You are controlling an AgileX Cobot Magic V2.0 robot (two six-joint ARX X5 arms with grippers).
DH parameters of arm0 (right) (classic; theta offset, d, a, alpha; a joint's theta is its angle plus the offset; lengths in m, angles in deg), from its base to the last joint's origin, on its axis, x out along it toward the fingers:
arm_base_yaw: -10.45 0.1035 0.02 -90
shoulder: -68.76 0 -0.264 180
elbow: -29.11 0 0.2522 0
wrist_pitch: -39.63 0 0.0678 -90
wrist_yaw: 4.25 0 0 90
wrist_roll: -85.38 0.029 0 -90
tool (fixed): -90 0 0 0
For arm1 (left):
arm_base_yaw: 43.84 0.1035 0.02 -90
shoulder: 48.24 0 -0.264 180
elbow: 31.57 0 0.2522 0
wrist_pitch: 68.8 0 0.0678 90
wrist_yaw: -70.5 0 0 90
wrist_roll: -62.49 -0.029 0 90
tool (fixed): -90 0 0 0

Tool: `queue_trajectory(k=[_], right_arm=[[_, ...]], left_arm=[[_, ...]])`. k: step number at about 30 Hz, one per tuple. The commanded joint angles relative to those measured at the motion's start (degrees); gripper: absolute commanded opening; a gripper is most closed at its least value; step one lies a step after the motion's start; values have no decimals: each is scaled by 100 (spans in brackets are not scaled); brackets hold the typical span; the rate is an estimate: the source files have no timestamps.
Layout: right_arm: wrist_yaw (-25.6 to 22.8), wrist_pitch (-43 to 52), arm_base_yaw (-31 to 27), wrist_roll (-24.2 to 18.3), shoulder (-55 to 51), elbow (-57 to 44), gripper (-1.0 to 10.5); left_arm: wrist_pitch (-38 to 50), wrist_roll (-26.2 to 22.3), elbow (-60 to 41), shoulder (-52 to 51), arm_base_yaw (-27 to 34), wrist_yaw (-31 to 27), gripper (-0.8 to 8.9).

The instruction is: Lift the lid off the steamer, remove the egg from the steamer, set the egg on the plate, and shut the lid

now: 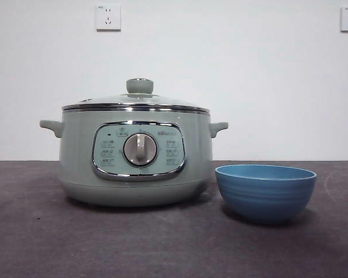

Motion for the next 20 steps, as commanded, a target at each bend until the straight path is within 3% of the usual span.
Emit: queue_trajectory(k=[1,7,13,16,20], right_arm=[[358,-304,13,-289,483,584,-12],[1172,-1541,15,-1224,1528,1895,-12],[1552,-3106,57,-2310,2402,3082,-12],[1897,-3746,114,-2671,2730,3563,-12],[1943,-4310,192,-2999,2966,3952,-11]], left_arm=[[-225,22,417,249,9,269,-8],[-793,-223,1335,1034,9,946,-8],[-1456,-634,2166,1781,9,1657,-8],[-1803,-811,2474,2048,9,1952,-8],[-2135,-903,2712,2216,9,2256,-8]])
